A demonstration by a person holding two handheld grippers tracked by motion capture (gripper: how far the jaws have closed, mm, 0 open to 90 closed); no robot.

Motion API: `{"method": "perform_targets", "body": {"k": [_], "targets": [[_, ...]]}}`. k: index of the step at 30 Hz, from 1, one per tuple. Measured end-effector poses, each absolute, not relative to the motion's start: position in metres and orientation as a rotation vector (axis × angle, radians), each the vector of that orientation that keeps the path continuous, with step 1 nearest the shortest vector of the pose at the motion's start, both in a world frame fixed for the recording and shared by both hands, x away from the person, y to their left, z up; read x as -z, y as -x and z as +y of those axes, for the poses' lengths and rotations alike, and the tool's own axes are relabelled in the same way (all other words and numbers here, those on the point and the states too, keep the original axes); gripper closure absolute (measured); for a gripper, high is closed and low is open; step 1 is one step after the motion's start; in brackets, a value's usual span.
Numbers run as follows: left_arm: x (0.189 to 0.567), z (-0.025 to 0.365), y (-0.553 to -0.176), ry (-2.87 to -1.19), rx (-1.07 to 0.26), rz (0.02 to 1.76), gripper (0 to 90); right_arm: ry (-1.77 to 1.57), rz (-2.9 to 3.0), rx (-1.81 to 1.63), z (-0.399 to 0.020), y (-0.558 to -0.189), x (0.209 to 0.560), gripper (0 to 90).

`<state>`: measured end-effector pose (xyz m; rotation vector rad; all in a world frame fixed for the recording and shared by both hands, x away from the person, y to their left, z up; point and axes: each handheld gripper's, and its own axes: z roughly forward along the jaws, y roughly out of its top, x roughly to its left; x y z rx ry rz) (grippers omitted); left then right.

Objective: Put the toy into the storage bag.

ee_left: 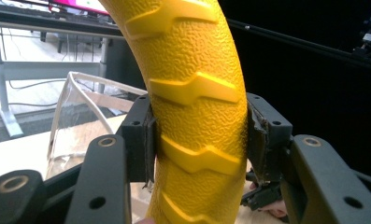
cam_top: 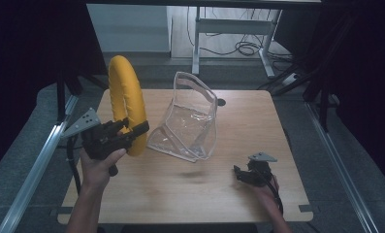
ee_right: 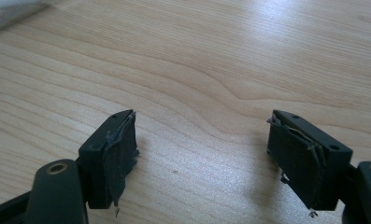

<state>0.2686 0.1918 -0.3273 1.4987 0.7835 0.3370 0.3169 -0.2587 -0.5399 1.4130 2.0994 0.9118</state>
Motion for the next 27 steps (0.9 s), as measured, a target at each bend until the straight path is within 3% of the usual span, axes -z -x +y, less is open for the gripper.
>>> {"method": "perform_targets", "body": {"k": [27], "targets": [[0.309, 0.168, -0.284, -1.448, -0.341, 0.737, 50.8, -1.412, 2.099, -0.913, -0.259, -0.317, 0.540, 24.2]]}}
